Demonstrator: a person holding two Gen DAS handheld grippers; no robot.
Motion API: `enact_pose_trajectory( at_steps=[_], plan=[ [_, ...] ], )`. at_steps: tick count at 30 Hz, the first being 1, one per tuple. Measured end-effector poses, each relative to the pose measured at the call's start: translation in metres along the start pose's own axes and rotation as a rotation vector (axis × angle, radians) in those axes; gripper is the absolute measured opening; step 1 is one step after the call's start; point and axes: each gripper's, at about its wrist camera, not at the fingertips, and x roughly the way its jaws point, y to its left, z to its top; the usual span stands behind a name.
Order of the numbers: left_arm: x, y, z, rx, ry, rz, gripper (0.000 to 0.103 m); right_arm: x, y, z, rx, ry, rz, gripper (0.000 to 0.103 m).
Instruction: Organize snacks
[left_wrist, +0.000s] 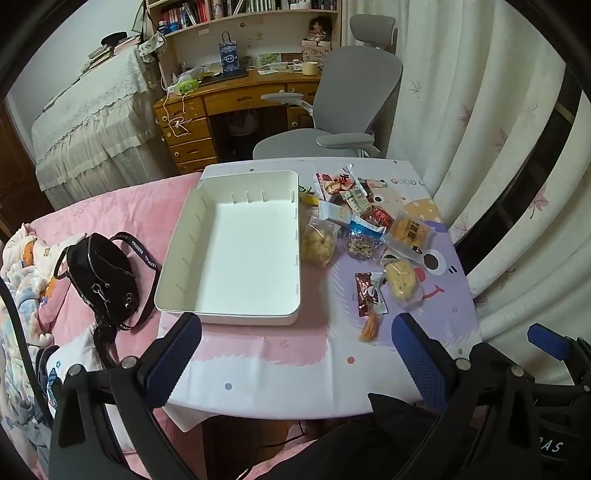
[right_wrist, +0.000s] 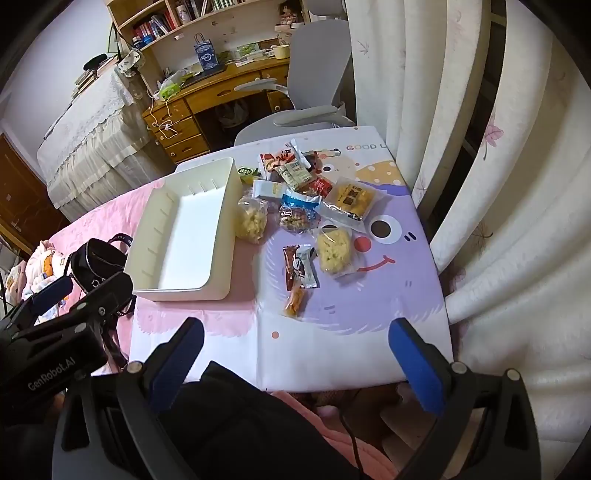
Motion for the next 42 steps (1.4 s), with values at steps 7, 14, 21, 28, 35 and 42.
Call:
enact_pose_trajectory(
  at_steps=[7,14,21,28,35,42],
  plan=[
    [-0.0001,-0.0001,0.0000,0.003,0.000,0.004,0.102,0.0014,0.0001,0.0039,0.000,0.002,0.000,0.101],
    [0.0000,-0.0001,0.0000,0.004,0.002,0.005,0.102,0.0010,-0.0009,0.0041,0.002,0.005,0.000,0.101],
    [0.0002,-0.0001,0.0001,0.005,0.000,0.006,0.102,0.0013,-0.0015,0.0036,0.000,0.003,-0.002,0.101],
    [0.0003,0.0002,0.0004,0.006,-0.002,0.003,0.102,0.0003,-0.0020,0.0026,-0.001,0.002,-0.003,0.101],
    [-0.0054,0.0005,0.0031,0.007,-0.002,0.001,0.102,0.0003,-0.0010,0.0014,0.002,0.000,-0.004,0.101],
    [-0.0051,0.0005,0.0028,0.009,-0.003,-0.001,0.102,0.0010,0.0005,0.0003,0.002,0.000,-0.005,0.101]
  ],
)
